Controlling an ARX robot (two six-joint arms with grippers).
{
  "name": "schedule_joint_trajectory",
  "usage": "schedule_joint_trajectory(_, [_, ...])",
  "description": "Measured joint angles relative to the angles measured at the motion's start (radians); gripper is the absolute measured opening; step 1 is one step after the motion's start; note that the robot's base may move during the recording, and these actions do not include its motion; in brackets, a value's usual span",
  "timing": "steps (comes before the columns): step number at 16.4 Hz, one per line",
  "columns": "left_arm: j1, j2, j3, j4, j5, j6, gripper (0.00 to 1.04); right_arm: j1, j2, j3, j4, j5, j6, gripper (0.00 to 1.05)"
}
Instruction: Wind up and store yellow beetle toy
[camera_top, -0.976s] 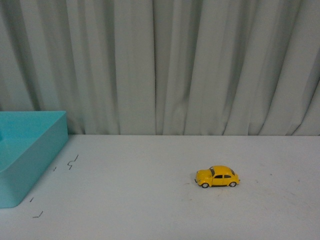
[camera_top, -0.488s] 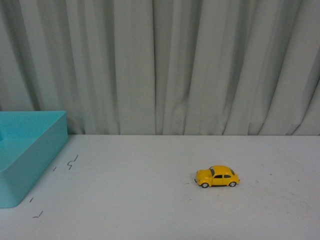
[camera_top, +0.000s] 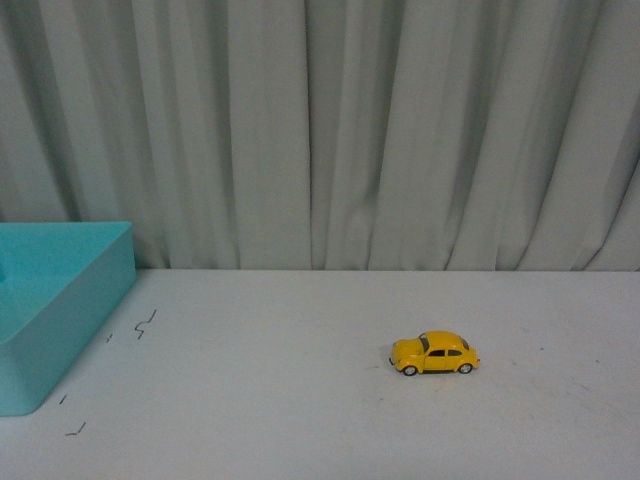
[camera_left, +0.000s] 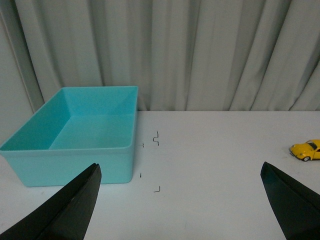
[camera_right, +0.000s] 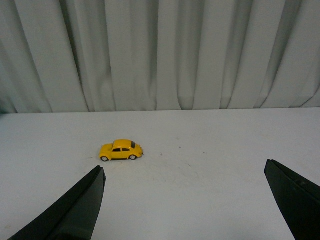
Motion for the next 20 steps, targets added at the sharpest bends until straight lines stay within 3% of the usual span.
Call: schedule_joint_trajectory(20, [0.000,0.000,0.000,-0.001,0.000,0.000,0.98,0.000,0.000,0.000,0.000,0.000,0.000,0.98])
